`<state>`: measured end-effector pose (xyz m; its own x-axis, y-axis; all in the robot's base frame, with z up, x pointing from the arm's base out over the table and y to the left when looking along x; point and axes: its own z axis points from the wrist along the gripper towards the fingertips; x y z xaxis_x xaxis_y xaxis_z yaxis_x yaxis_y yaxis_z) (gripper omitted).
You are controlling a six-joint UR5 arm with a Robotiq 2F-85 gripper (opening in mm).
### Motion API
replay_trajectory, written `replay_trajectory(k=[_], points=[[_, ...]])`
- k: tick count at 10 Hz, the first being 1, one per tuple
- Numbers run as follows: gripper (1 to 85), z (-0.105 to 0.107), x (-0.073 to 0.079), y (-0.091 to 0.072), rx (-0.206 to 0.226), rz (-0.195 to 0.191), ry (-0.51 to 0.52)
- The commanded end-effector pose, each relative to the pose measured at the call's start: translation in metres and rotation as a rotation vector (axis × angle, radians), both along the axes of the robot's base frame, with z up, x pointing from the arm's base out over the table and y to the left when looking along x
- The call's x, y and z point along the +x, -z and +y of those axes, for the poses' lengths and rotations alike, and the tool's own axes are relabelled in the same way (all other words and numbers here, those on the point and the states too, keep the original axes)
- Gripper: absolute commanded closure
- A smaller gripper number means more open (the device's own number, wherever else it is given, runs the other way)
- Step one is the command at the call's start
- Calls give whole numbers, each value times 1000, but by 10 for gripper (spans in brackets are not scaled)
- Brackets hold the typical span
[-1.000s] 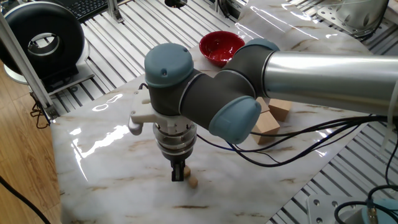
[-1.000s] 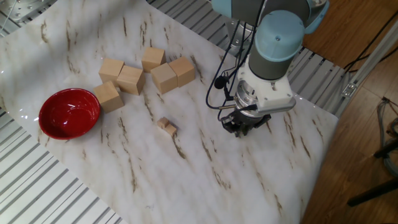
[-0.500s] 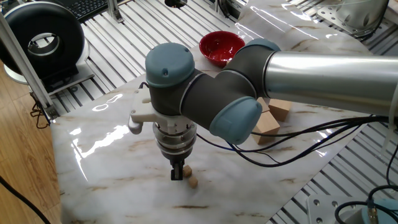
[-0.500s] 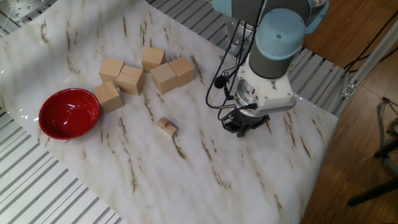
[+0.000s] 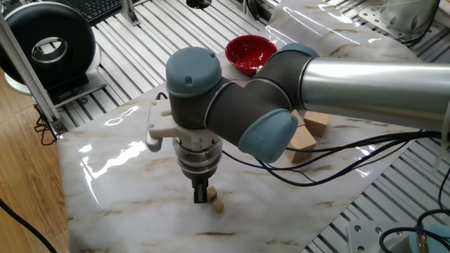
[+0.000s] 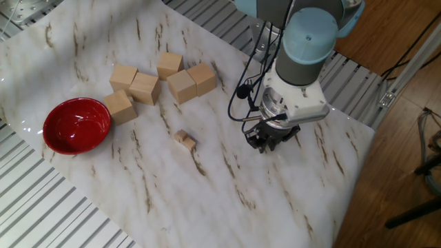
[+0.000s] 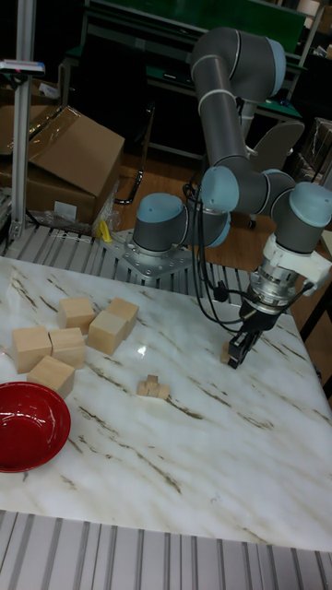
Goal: Stack the blocks into a pyramid shape
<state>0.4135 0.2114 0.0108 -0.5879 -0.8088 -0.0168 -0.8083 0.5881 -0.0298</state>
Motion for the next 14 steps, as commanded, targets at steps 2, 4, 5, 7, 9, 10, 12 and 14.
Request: replay_trajectory(k=[2,4,5,7,9,10,12,14], points=[[527,-11,-5,3,20,3,-67],[513,-19,-9,4,22,1,-91],[513,-24,-10,3,10,-2,-105],[513,-29,-12,4,13,-6,-113],[507,-30,-14,5,16,-5,-117],[487,-27,-13,4,28,-7,-119],[483,-25,-13,4,34,-11,-114],[487,-22,-12,3,39,-12,-111]])
